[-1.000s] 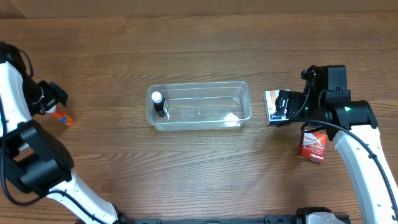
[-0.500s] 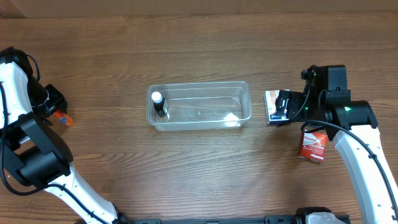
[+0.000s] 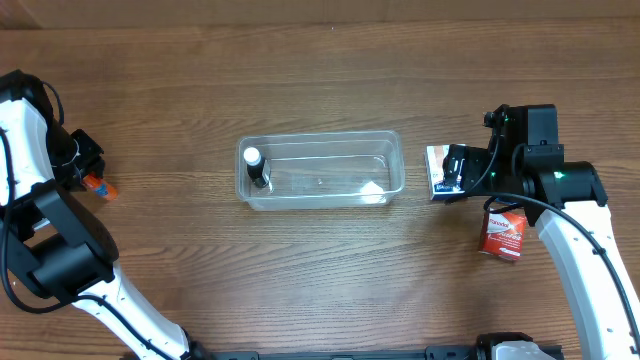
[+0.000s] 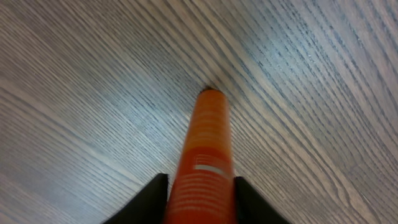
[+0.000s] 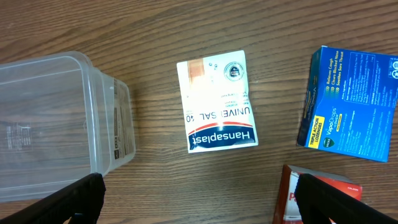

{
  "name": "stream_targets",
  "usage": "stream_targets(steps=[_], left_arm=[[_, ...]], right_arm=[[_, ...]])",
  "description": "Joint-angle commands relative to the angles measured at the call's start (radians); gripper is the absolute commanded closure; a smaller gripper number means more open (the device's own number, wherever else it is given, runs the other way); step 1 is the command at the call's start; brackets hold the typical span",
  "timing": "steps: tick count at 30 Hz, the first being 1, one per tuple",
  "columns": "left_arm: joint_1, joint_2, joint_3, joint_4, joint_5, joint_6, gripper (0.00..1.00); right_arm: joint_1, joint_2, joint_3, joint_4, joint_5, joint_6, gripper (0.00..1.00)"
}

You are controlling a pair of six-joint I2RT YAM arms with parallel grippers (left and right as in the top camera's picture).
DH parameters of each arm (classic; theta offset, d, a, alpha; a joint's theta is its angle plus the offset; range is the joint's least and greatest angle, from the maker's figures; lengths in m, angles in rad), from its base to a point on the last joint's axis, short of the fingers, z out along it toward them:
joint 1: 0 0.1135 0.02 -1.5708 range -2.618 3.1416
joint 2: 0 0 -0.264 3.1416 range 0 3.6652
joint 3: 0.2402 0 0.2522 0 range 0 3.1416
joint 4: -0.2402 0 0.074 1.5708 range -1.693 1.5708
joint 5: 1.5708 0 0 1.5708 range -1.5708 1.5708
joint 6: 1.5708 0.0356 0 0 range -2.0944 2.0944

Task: Pack container
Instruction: 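Move the left gripper to the orange tube and grasp it, then place the orange tube beside the black bottle in the container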

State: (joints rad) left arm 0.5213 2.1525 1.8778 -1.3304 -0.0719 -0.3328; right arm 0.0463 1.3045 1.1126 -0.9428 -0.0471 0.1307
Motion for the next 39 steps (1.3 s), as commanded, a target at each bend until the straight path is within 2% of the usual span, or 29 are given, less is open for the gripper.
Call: stream_targets(steps=[1,8,16,22,26,32,36,39], left_arm=[[-0.006,0.000,0.001,0.002,-0.013,0.016,0.71],[-0.032,-0.027,0.003,-0.024,-0.008,0.016,0.88],[-0.132,-0.220,0.003,-0.062,0.021,0.016,0.90],[-0.315,-0.486,0.003,-0.122,0.071,0.026,0.91],[-0.492,-0.605,0.003,-0.185,0.073,0.023,0.94],[-0.727,-0.628,-0.020,-0.233,0.065,0.018,0.96],[-0.806,-0.628,-0.141,-0.154,0.066,0.019,0.96],[-0.817,-0.627,-0.264,-0.056,0.070,0.019,0.96]], right_arm=[[-0.003,-0.013,0.026,0.010,0.000,0.001,0.00],[-0.003,-0.013,0.026,0.010,0.000,0.001,0.00],[-0.003,-0.013,0.026,0.009,0.000,0.001,0.00],[-0.003,-0.013,0.026,0.009,0.000,0.001,0.00],[-0.003,-0.013,0.026,0.008,0.000,0.001,0.00],[-0.003,-0.013,0.026,0.005,0.000,0.001,0.00],[-0.003,-0.013,0.026,0.005,0.000,0.001,0.00],[-0.003,-0.013,0.026,0.005,0.000,0.001,0.00]])
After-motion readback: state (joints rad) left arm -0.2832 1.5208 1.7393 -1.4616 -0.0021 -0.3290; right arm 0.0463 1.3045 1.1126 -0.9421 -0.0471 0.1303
